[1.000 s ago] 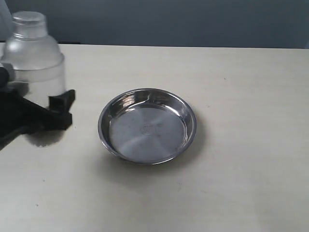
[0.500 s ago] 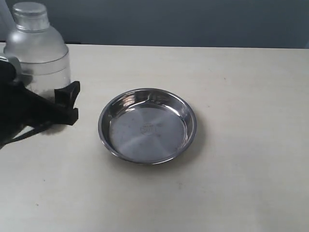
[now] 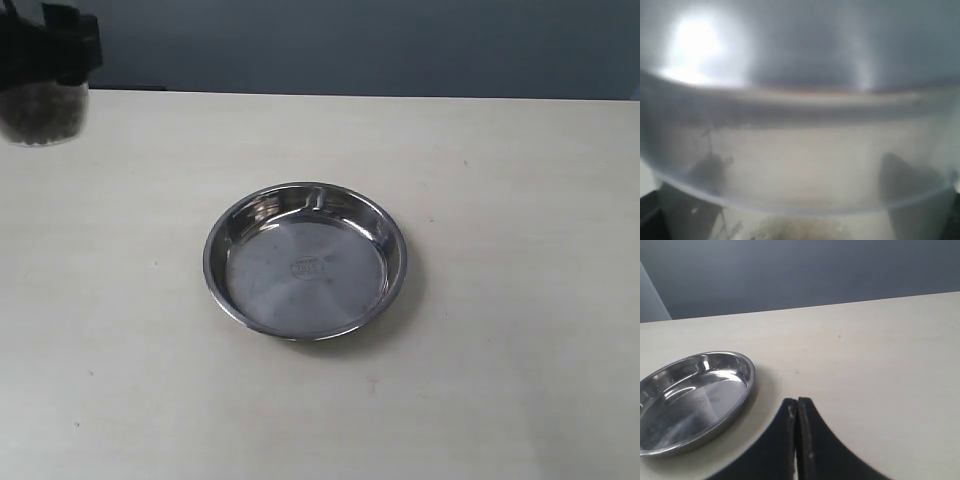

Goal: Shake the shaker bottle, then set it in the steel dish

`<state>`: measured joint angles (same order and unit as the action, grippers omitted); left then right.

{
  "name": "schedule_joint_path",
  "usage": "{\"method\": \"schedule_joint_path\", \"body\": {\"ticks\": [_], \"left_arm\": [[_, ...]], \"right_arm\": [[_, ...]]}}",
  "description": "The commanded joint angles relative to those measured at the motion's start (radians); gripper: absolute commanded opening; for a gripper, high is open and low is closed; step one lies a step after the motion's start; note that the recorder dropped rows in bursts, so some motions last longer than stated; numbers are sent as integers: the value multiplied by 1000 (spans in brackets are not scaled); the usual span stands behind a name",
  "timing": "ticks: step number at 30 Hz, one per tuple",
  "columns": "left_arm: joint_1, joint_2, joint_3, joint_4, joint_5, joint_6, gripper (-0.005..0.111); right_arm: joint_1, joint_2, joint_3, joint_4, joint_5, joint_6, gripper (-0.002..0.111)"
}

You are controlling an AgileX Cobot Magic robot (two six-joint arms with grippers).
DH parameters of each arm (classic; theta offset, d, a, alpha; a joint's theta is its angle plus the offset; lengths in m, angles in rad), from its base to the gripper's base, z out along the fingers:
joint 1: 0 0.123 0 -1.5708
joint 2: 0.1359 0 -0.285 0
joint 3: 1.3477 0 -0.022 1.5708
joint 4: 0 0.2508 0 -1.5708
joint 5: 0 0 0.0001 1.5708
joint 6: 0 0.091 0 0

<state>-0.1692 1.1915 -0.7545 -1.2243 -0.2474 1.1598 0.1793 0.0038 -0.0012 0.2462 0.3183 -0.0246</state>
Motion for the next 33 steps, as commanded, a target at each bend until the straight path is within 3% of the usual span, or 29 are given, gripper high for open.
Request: {"method": "schedule_joint_path", "body": {"ticks": [1,4,6,8,11,12,15,17,19,21,22,24,25,26,27,28,30,31,32,33], "left_arm": [[139,10,-75,-69,239,93,0],[229,25,-88,-68,360,93,0],[250,30,-88,33,463,97,0],[245,30,-88,167,404,88,0],[252,30,-77,63,247,-180,0],[257,30,-74,59,256,-215,0],[187,34,-86,230,475,66,0],[103,34,-86,132,467,252,0],[60,34,-86,27,335,327,0],[47,34,-86,-88,73,312,0],[49,36,-86,-176,-150,291,0],[65,38,-91,-326,-424,217,0],[79,38,-93,-359,-423,221,0],[88,32,-91,-357,-306,262,0],[90,26,-87,-345,-152,311,0],[90,24,-87,-282,131,377,0],[89,26,-94,-104,441,444,0],[78,31,-99,-81,447,437,0],[75,31,-99,-127,346,394,0],[69,31,-97,-229,147,312,0]], "right_arm": [[0,-4,1,-1,-10,-1,-1],[0,-4,1,-1,-10,-1,-1],[0,-4,1,-1,-10,-1,-1],[0,-4,1,-1,-10,-1,-1],[0,-4,1,-1,-10,-1,-1],[0,-4,1,-1,-10,-1,-1],[0,-4,1,-1,-10,-1,-1],[0,-4,1,-1,-10,-1,-1],[0,-4,1,-1,-10,-1,-1],[3,-4,1,-1,-10,-1,-1],[3,-4,1,-1,-10,-1,-1],[3,-4,1,-1,-10,-1,-1],[3,-4,1,-1,-10,-1,-1],[3,-4,1,-1,-10,-1,-1],[3,-4,1,-1,-10,-1,-1],[3,-4,1,-1,-10,-1,-1],[3,-4,1,-1,-10,-1,-1],[3,-4,1,-1,-10,-1,-1],[3,-4,1,-1,-10,-1,-1],[3,-4,1,-1,-10,-1,-1]]}}
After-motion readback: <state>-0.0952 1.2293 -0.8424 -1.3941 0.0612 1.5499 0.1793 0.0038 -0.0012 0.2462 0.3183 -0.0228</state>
